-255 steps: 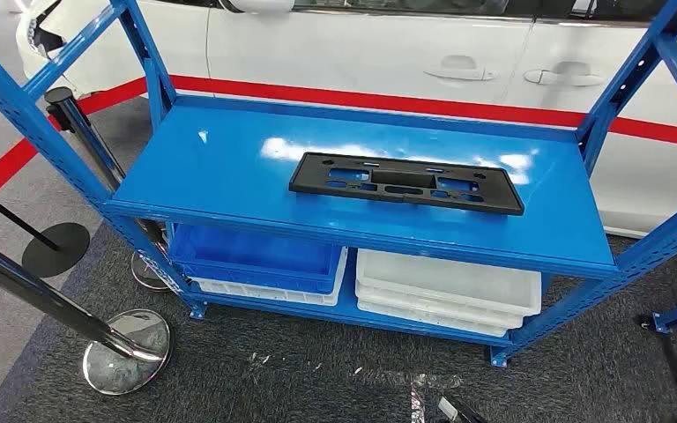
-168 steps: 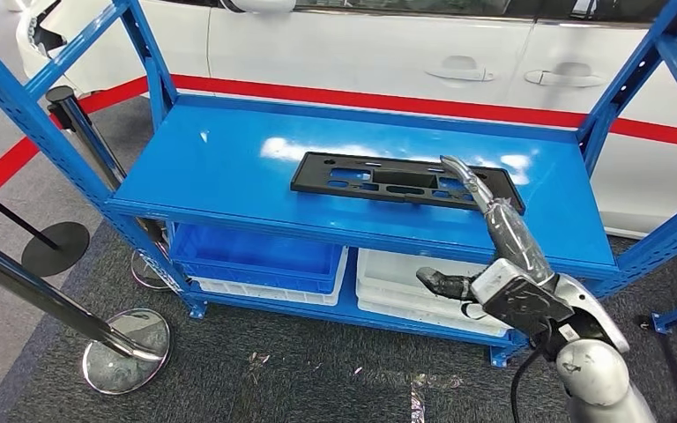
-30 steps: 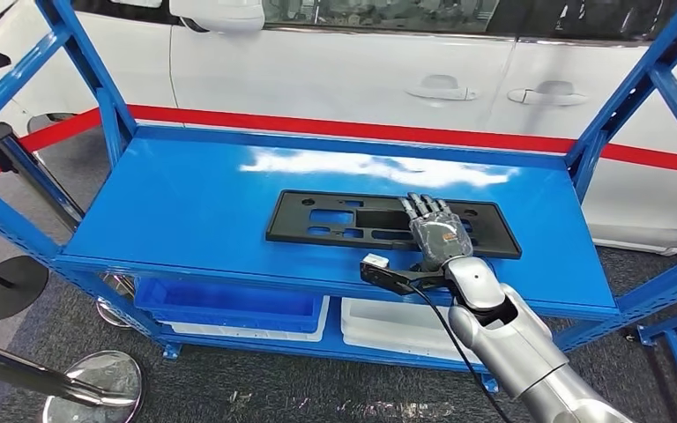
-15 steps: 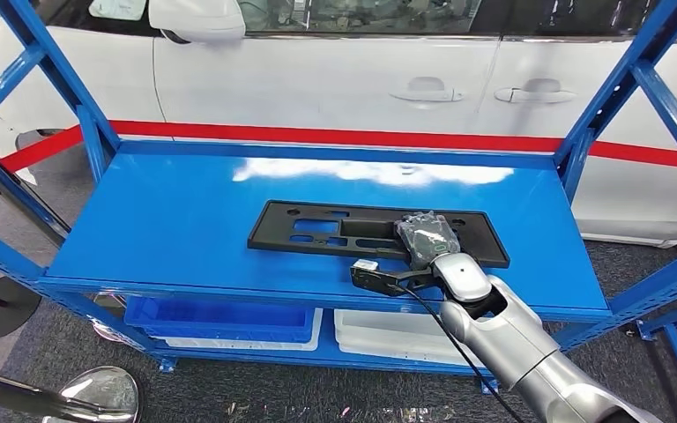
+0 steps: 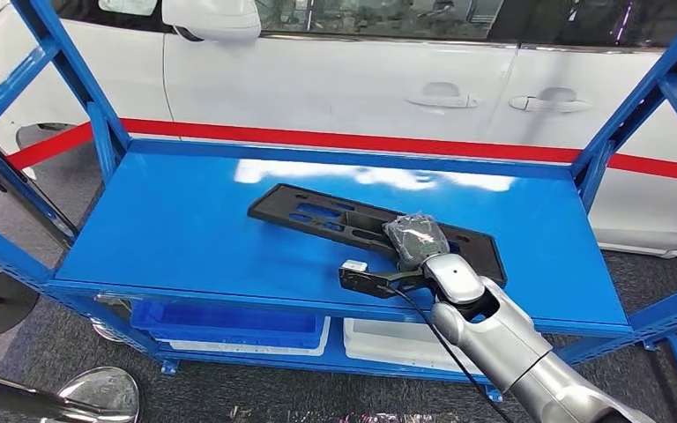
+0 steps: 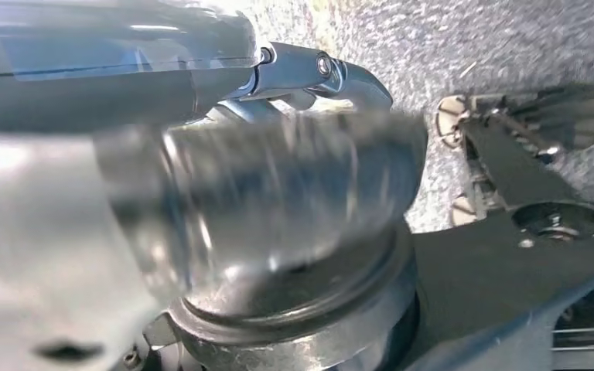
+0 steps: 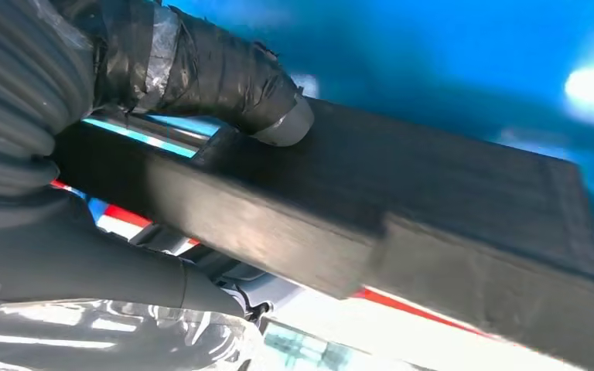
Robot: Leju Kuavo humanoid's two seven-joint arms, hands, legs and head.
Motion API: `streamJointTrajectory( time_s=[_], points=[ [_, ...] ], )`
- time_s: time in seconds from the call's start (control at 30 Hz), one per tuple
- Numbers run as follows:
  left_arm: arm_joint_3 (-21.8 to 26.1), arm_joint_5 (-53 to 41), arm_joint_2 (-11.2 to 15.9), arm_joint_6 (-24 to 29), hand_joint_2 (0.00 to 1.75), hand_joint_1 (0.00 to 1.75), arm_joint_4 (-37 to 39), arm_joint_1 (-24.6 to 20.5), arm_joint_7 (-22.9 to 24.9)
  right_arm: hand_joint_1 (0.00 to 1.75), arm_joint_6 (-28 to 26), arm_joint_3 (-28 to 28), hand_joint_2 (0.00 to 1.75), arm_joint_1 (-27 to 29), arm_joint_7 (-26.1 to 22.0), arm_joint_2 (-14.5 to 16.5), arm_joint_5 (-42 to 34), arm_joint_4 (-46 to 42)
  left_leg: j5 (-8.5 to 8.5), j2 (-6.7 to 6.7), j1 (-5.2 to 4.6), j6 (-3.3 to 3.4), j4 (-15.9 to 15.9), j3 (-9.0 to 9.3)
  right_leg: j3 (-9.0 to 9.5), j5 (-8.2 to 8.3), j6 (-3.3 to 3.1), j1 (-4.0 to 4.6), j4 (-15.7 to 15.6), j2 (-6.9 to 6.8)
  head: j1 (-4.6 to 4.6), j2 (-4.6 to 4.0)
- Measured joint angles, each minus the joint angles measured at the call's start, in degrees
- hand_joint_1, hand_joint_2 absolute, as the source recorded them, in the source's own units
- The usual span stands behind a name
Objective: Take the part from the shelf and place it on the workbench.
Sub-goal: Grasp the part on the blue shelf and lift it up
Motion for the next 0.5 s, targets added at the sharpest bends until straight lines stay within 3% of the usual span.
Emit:
streamJointTrajectory(
  time_s=[0.03,0.1,0.17,0.5],
  points=[
    [0.0,0.0,0.0,0.6,1.75,0.0,0.0,0.0,-0.1,1.75,-0.2,0.0,1.75,0.1,0.0,0.0,-0.5,-0.8,-0.11,-0.01,-0.05,-0.24,0.0,-0.01,0.95,0.52,-0.25,0.21,-2.1,-0.02,-0.02,0.0],
    [0.0,-0.1,0.0,2.1,1.75,0.0,0.1,-0.1,0.1,1.75,-0.6,0.0,1.75,0.8,0.3,-0.2,-1.8,-3.4,-0.35,0.02,-0.23,-0.26,0.2,-0.2,1.48,0.35,-0.02,0.3,-3.4,0.04,-0.17,0.0],
    [0.0,-0.1,0.0,3.4,1.75,0.0,0.2,0.0,0.3,1.75,-0.9,-0.4,1.75,1.7,0.8,-0.7,-3.6,-6.6,-0.44,0.11,-0.24,-0.05,0.2,-0.12,1.46,0.36,0.3,0.25,-3.4,0.23,-0.26,0.0],
    [0.0,1.0,0.0,3.5,1.75,0.0,0.4,0.2,0.6,1.75,-2.7,-5.8,1.75,4.2,0.2,-2.1,-7.1,-22.7,-0.28,0.23,-0.21,-0.72,-0.7,0.45,1.52,0.2,-0.22,0.25,-3.5,0.44,-0.27,0.0]
  ],
)
